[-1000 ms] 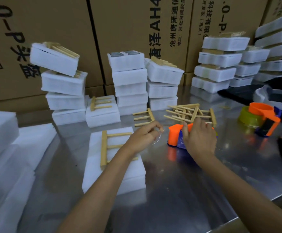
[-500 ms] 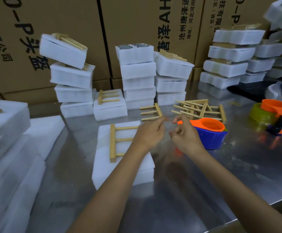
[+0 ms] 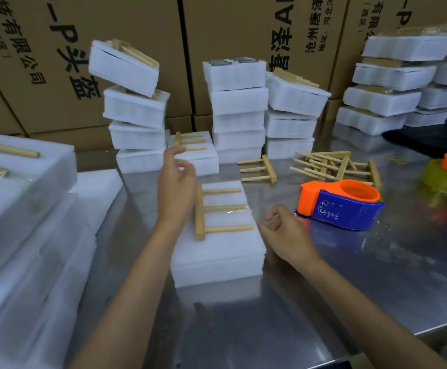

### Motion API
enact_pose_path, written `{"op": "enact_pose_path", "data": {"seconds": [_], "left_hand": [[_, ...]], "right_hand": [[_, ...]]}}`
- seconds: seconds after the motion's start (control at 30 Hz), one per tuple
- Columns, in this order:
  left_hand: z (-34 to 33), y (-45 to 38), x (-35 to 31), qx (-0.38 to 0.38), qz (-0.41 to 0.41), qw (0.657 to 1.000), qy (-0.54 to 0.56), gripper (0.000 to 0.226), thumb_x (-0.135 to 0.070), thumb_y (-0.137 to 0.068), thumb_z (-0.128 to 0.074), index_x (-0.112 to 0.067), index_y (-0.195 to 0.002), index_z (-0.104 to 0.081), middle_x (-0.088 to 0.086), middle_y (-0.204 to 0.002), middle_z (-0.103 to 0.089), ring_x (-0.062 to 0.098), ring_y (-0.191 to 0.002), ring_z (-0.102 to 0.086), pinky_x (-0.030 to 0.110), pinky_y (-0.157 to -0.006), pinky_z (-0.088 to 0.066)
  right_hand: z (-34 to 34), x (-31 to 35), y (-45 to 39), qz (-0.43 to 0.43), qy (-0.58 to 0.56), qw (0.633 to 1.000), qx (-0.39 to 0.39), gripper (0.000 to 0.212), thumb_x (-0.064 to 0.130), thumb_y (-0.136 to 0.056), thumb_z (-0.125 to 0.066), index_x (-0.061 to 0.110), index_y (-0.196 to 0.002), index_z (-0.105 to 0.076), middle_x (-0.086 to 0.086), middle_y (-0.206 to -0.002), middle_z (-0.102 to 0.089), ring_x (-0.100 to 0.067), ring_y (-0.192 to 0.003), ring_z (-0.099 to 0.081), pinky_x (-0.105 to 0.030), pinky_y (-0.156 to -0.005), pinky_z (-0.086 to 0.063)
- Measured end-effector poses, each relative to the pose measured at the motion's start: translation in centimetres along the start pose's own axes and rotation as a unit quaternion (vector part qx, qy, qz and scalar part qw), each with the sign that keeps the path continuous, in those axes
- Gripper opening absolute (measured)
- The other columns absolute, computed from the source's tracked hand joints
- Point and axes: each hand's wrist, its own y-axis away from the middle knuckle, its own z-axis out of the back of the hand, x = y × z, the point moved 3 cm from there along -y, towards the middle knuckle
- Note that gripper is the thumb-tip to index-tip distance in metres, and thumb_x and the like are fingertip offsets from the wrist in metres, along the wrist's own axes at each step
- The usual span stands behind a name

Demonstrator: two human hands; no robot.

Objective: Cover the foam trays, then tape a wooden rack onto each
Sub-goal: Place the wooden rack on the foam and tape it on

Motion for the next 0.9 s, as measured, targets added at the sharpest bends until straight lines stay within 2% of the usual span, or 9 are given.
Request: {"op": "enact_pose_path", "data": {"seconds": [0.13,0.2,0.3,0.4,0.53,0.6,0.67,0.77,0.9], "left_hand": [[3.7,2.4,6.3,-0.023,0.182,0.982,-0.036,0.018,-0.018,-0.1,-0.044,-0.014,-0.109,-0.059,0.009,-0.11,-0.065,0.032,-0.105,-0.061,0.045,-0.093,-0.049],[3.4,4.0,7.8,0.049,0.248,0.967,-0.046,0.03,-0.028,-0.099,-0.043,-0.011,-0.093,-0.067,0.015,-0.106,-0.069,0.035,-0.105,-0.062,0.049,-0.097,-0.049],[2.8,4.5,7.2,0.096,0.317,0.94,0.079,0.038,-0.043,-0.095,-0.049,-0.019,-0.081,-0.075,0.008,-0.093,-0.077,0.028,-0.095,-0.07,0.046,-0.093,-0.052],[2.5,4.4,6.0,0.154,0.329,0.895,0.258,0.033,-0.052,-0.095,-0.056,-0.031,-0.093,-0.081,0.005,-0.102,-0.077,0.02,-0.096,-0.073,0.042,-0.091,-0.054],[2.9,2.7,4.6,0.193,0.322,0.845,0.382,0.055,-0.061,-0.087,-0.065,-0.028,-0.131,-0.066,0.011,-0.13,-0.067,0.034,-0.119,-0.065,0.058,-0.103,-0.047],[2.9,1.7,4.3,0.18,0.268,0.854,0.408,0.052,-0.048,-0.091,-0.066,-0.033,-0.139,-0.057,0.01,-0.136,-0.063,0.037,-0.124,-0.061,0.063,-0.105,-0.044],[3.0,1.3,4.4,0.155,0.214,0.869,0.419,0.047,-0.034,-0.095,-0.063,-0.037,-0.141,-0.053,0.009,-0.137,-0.063,0.037,-0.124,-0.06,0.064,-0.104,-0.044],[3.2,1.4,5.7,0.139,0.225,0.857,0.442,0.045,-0.029,-0.095,-0.062,-0.033,-0.139,-0.055,0.011,-0.136,-0.063,0.038,-0.124,-0.06,0.065,-0.103,-0.045],[3.8,1.3,7.7,0.135,0.283,0.834,0.455,0.054,-0.036,-0.092,-0.065,-0.026,-0.144,-0.053,0.015,-0.14,-0.059,0.041,-0.126,-0.058,0.066,-0.103,-0.044]], "right_hand": [[-1.0,0.9,0.3,0.016,-0.004,0.999,0.03,0.02,0.035,-0.086,-0.069,0.022,-0.085,-0.054,0.003,-0.071,-0.062,-0.017,-0.069,-0.057,-0.031,-0.06,-0.042],[-1.0,1.1,0.5,0.035,0.056,0.997,0.036,0.017,0.033,-0.086,-0.067,0.022,-0.084,-0.054,0.005,-0.072,-0.061,-0.013,-0.067,-0.054,-0.03,-0.059,-0.041],[-1.0,1.7,0.7,0.055,0.087,0.993,0.049,0.014,0.03,-0.085,-0.065,0.022,-0.085,-0.053,0.004,-0.075,-0.061,-0.015,-0.069,-0.056,-0.031,-0.059,-0.042],[-1.3,2.7,0.8,0.07,0.079,0.994,0.033,0.015,0.034,-0.087,-0.065,0.024,-0.089,-0.054,0.005,-0.084,-0.061,-0.015,-0.073,-0.058,-0.032,-0.061,-0.043],[-1.6,4.6,-1.0,0.055,-0.108,0.993,-0.016,0.008,0.017,-0.093,-0.064,0.015,-0.1,-0.065,-0.004,-0.09,-0.069,-0.021,-0.08,-0.062,-0.037,-0.073,-0.05],[-1.8,5.3,-2.1,0.034,-0.194,0.98,-0.017,0.009,0.006,-0.093,-0.062,0.008,-0.101,-0.067,-0.01,-0.095,-0.071,-0.019,-0.084,-0.063,-0.034,-0.076,-0.051],[-2.7,5.5,-2.7,-0.002,-0.272,0.962,-0.004,0.01,0.005,-0.095,-0.06,0.012,-0.095,-0.067,-0.005,-0.089,-0.072,-0.01,-0.077,-0.064,-0.023,-0.068,-0.051],[-4.3,5.1,-2.8,-0.063,-0.359,0.931,0.022,0.012,0.013,-0.097,-0.06,0.017,-0.089,-0.069,0.002,-0.077,-0.073,-0.007,-0.066,-0.066,-0.016,-0.052,-0.049],[-6.7,5.5,-2.7,-0.119,-0.46,0.876,0.086,0.015,0.027,-0.095,-0.063,0.018,-0.093,-0.075,-0.008,-0.09,-0.075,-0.018,-0.075,-0.069,-0.03,-0.066,-0.054]]}}
